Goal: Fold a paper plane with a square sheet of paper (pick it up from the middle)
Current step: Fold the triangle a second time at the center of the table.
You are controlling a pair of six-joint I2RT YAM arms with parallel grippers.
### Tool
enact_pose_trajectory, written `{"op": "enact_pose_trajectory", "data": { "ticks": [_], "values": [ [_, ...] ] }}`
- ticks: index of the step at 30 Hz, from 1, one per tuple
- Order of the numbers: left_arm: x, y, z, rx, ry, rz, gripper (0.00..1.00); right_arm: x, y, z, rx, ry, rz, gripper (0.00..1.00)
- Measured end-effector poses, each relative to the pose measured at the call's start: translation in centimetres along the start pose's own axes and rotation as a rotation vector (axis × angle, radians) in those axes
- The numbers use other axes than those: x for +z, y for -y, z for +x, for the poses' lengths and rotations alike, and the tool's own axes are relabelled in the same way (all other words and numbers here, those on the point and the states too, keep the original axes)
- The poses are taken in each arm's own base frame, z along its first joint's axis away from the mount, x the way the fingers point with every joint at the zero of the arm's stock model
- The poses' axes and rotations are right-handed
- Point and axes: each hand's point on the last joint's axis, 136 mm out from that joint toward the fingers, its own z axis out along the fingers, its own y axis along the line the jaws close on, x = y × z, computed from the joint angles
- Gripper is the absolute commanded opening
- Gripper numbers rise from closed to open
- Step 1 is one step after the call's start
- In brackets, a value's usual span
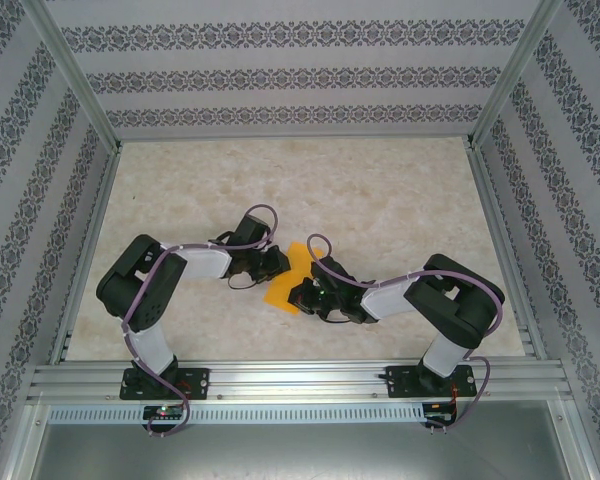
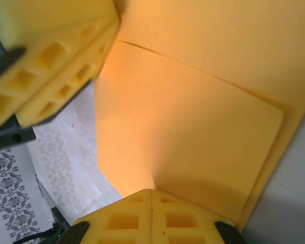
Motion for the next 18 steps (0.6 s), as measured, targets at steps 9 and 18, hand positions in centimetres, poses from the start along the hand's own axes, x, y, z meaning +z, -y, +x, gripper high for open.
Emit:
{"op": "enact_pose_trajectory", "data": {
  "ticks": [9,18],
  "values": [
    [0.2,0.0,-0.1,0.015,-0.021,0.003,0.16,0.0,0.0,0.0,0.000,-0.004,0.010,0.05],
    [0.2,-0.2,0.0,0.026,-0.017,0.019,0.15,-0.7,0.5,1.2,-0.005,-0.027,0.044,0.08]
  ]
}}
